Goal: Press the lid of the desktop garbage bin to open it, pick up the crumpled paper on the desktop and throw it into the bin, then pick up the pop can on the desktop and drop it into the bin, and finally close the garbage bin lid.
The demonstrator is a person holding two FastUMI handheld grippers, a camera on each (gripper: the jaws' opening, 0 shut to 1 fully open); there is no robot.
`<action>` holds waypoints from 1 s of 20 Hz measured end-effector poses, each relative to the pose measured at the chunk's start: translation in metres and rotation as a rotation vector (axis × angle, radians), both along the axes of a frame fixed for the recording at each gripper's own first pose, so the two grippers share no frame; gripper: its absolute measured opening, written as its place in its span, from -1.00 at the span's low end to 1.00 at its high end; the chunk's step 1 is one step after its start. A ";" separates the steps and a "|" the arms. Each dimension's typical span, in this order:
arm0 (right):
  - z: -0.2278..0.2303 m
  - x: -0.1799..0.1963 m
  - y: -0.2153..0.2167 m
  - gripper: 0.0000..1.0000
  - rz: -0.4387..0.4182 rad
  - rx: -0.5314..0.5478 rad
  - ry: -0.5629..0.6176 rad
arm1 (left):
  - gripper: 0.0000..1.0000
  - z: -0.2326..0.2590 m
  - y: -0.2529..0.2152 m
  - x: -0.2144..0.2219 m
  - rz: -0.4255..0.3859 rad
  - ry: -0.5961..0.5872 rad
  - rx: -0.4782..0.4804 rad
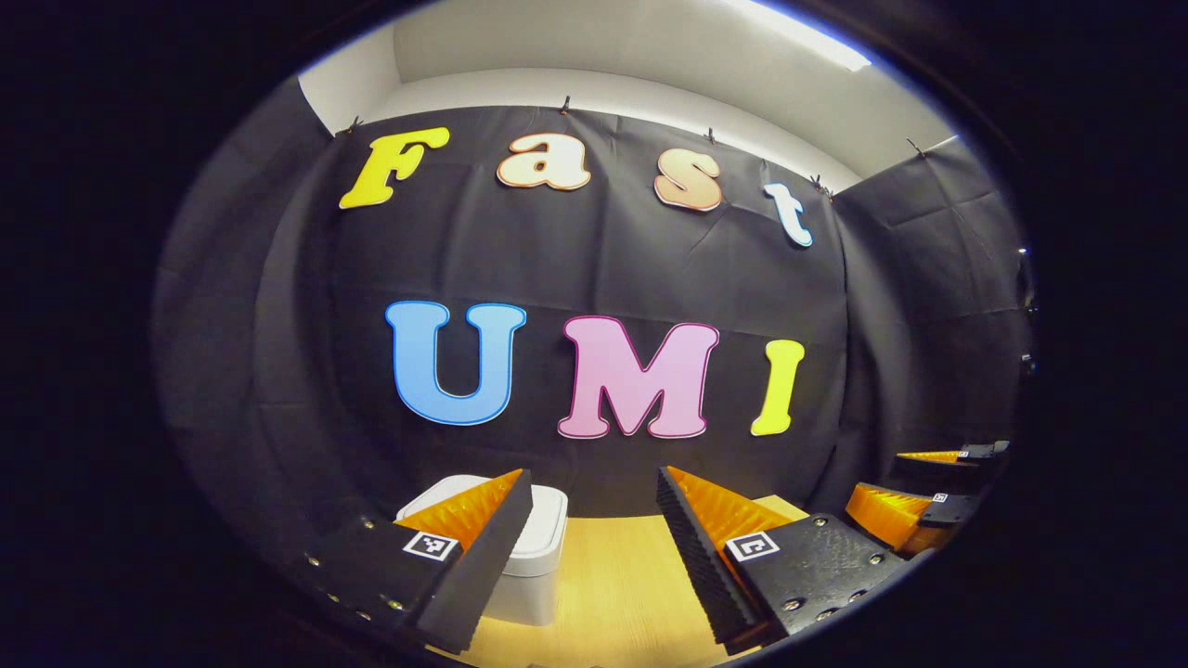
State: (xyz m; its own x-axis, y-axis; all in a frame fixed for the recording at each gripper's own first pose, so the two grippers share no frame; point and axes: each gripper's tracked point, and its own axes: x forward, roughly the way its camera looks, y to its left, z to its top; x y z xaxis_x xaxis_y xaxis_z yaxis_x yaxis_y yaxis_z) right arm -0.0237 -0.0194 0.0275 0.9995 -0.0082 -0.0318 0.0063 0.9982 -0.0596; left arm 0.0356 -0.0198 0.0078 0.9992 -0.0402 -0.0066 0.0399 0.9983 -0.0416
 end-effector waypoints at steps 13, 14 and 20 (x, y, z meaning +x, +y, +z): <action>-0.007 -0.046 0.040 0.96 -0.057 0.006 -0.013 | 0.79 -0.030 0.006 -0.047 -0.084 0.018 -0.019; -0.005 -0.049 0.041 0.96 -0.058 0.003 -0.019 | 0.79 -0.030 0.008 -0.049 -0.080 0.022 -0.016; -0.004 -0.055 0.040 0.96 -0.066 -0.014 -0.029 | 0.80 -0.037 0.012 -0.061 -0.071 0.023 -0.003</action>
